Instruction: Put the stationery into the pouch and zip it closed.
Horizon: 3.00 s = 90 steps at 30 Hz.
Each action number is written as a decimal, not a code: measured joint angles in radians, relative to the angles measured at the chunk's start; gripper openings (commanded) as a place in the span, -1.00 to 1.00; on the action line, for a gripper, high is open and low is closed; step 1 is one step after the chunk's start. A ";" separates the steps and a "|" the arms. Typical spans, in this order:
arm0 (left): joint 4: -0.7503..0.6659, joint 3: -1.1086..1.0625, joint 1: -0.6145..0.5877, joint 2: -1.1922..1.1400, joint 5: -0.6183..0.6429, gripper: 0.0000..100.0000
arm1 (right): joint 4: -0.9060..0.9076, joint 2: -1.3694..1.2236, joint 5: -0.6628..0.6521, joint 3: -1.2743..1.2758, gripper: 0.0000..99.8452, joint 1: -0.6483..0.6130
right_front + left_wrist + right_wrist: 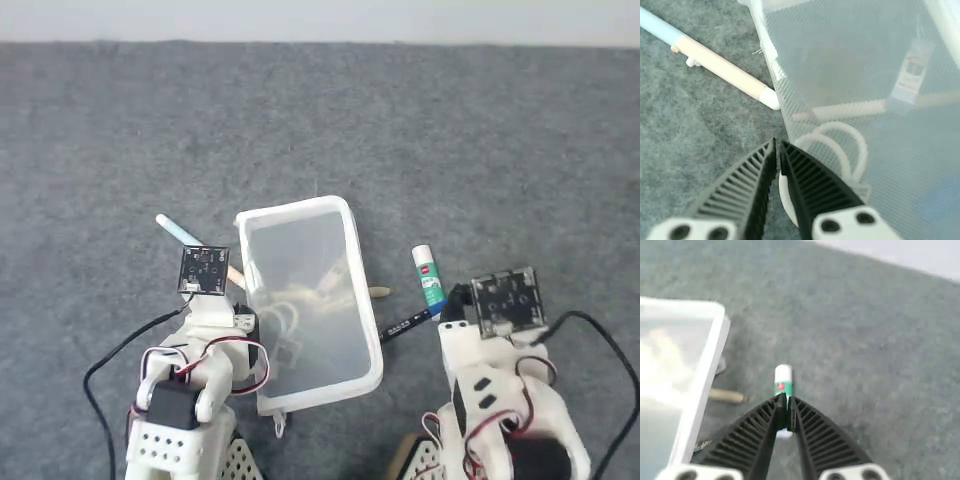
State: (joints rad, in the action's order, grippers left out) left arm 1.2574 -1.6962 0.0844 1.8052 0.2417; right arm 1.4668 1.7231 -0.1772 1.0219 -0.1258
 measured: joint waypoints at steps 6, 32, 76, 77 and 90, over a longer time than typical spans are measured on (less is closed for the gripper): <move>0.000 0.000 0.000 0.000 0.000 -0.97 | 0.023 -0.270 0.060 -0.094 -0.84 -0.083; 0.000 0.000 0.000 0.000 0.000 -0.97 | -0.198 -1.189 0.479 -0.236 -0.78 -0.603; 0.000 0.000 0.000 0.000 0.000 -0.97 | -0.077 -1.264 0.479 -0.244 -0.99 -0.744; 0.000 0.000 0.000 0.000 0.000 -0.97 | -0.100 -1.269 0.479 -0.219 -0.99 -0.747; 0.000 0.000 -0.002 0.000 0.006 -0.97 | -0.436 -1.395 0.479 -0.183 -0.99 -0.606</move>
State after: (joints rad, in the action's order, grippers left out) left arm 1.2574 -1.6962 0.0829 1.8052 0.2478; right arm 1.0311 0.3284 0.3015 0.8393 -0.7319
